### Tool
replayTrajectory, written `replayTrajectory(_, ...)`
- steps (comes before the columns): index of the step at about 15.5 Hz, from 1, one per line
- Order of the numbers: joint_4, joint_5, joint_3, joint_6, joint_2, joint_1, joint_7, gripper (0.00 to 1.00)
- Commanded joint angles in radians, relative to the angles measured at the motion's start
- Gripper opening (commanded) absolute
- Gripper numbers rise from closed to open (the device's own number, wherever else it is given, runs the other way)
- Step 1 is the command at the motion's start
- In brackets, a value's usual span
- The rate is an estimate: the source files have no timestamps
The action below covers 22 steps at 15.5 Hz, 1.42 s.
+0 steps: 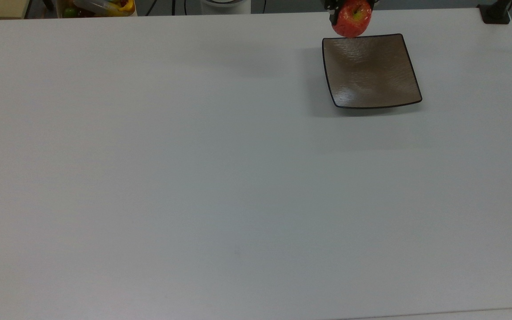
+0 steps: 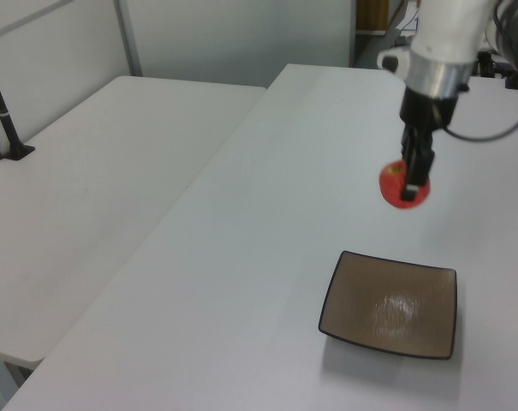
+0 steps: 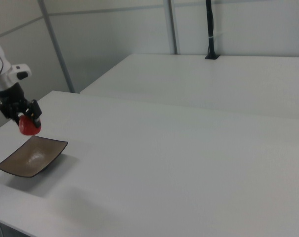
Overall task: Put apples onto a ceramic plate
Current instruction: 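Lift the held apple and carry it over the brown plate, then lower the apple onto the plate and open the gripper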
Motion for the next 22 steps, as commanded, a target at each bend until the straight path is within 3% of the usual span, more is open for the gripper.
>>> replayTrajectory(1, -0.103, 0.049, 0.143, 0.063, -0.022, -0.106, -0.107, 0.52)
replayTrajectory(7, -0.248, 0.061, 0.244, 0.393, 0.035, -0.125, -0.134, 0.52)
replayTrajectory(10, -0.26, 0.047, 0.25, 0.496, 0.093, -0.123, -0.136, 0.52)
replayTrajectory(17, -0.26, -0.058, 0.25, 0.671, 0.208, -0.141, -0.131, 0.55)
replayTrajectory(18, -0.259, -0.063, 0.25, 0.674, 0.211, -0.143, -0.13, 0.6)
replayTrajectory(22, -0.254, -0.063, 0.25, 0.66, 0.214, -0.149, -0.121, 0.97)
